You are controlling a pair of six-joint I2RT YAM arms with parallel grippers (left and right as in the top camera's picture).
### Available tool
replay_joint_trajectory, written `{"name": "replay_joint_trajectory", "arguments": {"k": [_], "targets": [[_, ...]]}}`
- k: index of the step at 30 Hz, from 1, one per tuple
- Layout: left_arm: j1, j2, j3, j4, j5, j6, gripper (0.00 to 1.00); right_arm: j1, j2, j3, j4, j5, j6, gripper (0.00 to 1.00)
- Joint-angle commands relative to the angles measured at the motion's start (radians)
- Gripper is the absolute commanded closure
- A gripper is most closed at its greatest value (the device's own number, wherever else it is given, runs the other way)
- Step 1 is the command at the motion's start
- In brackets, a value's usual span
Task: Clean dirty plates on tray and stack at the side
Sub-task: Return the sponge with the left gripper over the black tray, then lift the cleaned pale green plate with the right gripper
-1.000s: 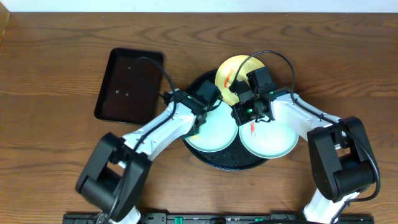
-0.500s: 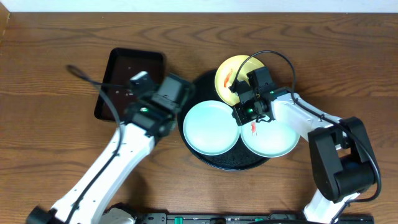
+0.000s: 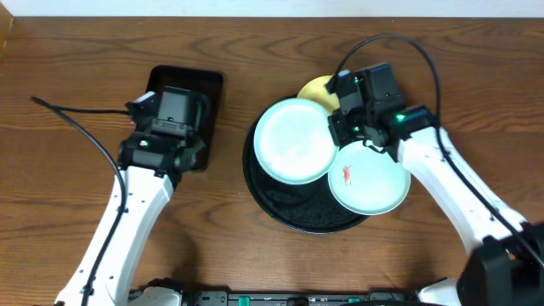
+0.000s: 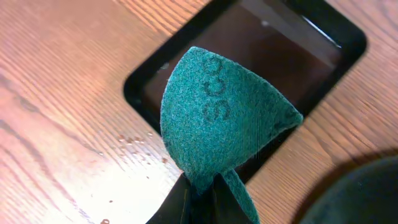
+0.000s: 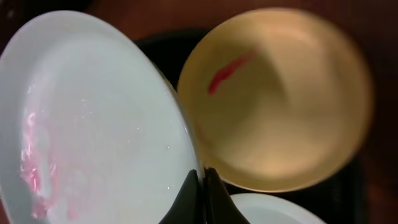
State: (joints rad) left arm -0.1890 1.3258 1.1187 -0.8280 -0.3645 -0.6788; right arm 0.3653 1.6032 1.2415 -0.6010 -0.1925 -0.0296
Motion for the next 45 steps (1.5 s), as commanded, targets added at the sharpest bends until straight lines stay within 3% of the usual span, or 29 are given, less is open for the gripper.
{"name": "replay_joint_trajectory", "arguments": {"k": [1,4,14,19,22,31,45], "targets": [[0.035,-0.002,-0.008,-0.001,-0.002,0.032,0.93,0.016,-0.043,0.022,-0.005,0.156,0.014,0.99],[0.061,0.012,-0.009,0.017,-0.002,0.033,0.93,0.076,-0.071,0.022,-0.001,0.409,-0.002,0.99],[0.077,0.120,-0.009,0.174,0.020,0.151,0.92,0.323,-0.074,0.022,0.076,0.869,-0.168,0.99],[0.114,0.190,-0.009,0.198,0.025,0.155,0.92,0.417,-0.074,0.022,0.093,1.084,-0.212,0.99],[0.140,0.212,-0.009,0.206,0.062,0.159,0.92,0.440,-0.074,0.022,0.092,1.115,-0.212,0.99],[0.171,0.232,-0.009,0.270,0.249,0.320,0.92,0.465,-0.074,0.022,0.097,1.124,-0.211,0.99],[0.190,0.308,-0.009,0.320,0.264,0.349,0.92,0.523,-0.074,0.022,0.140,1.236,-0.238,0.99]]}}
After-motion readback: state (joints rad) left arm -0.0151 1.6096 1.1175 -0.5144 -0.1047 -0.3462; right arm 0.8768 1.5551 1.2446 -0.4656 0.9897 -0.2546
